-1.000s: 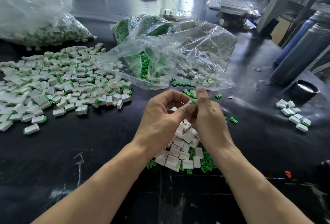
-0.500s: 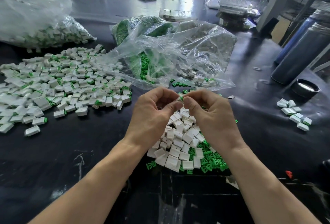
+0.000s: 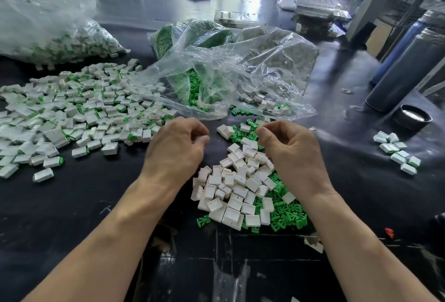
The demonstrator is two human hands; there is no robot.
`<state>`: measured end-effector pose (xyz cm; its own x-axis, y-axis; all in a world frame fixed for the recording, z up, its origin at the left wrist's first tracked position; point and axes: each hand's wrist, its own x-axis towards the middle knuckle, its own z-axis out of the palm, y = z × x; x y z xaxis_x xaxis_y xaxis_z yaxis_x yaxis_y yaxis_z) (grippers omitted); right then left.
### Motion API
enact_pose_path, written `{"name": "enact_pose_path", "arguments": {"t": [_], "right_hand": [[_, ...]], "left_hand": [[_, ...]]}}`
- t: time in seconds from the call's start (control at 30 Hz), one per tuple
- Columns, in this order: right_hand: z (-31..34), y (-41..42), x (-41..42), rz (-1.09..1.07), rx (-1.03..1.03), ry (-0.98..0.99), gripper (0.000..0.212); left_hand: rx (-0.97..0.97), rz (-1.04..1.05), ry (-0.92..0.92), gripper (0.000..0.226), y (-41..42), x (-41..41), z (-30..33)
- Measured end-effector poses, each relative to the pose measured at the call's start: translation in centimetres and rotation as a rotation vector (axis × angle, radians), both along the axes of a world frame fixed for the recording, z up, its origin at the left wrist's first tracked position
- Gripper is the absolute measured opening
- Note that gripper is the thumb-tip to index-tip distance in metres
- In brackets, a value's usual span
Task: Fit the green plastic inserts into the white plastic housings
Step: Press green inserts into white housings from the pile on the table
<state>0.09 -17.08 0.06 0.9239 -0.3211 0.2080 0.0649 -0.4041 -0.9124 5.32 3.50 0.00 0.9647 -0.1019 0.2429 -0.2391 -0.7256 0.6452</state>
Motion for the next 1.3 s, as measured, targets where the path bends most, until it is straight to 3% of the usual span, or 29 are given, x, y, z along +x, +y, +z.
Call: {"name": "enact_pose_path", "arguments": {"t": [0.23,0.57,0.8,0.93,1.0,1.13,1.2,1.3], "right_hand": [[0.2,-0.8,0.1,-0.064,-0.049,0.061,0.015],[-0.1,-2.3,0.4,-0.136,-0.162,0.125,0.016],[1.3,-3.4,0.0,-0.077,-0.312,0.202,0.008],[3.6,-4.6,-1.3,0.068,-0.447,0.426,0.016],[4.5,-4.5,-2.4,0.159,-0.459,0.524,0.028],[4.7,-3.4,-4.3,0.320,-0.560,0.639,0.086],[4.5,-2.9,-4.8,0.355,-0.632,0.656,0.108],[4.1,-2.0,-4.6,0.372,-0.681,0.641,0.114]], "left_hand": [[0.289,0.192,-0.057,0.012,1.6,1.4,0.3],[0.216,0.165,-0.099,0.016,1.5,1.5,-0.1],[0.104,-0.072,0.183,0.005,-0.6,-1.0,1.3],[0.261,-0.112,0.382,0.036,-0.2,-3.3,3.5],[0.327,-0.143,0.466,0.059,0.0,-4.8,3.9],[0.392,-0.213,0.495,0.097,-0.4,-6.6,3.0],[0.348,-0.203,0.455,0.097,-0.8,-6.6,2.5],[0.309,-0.193,0.372,0.084,-1.8,-6.2,1.5]]}}
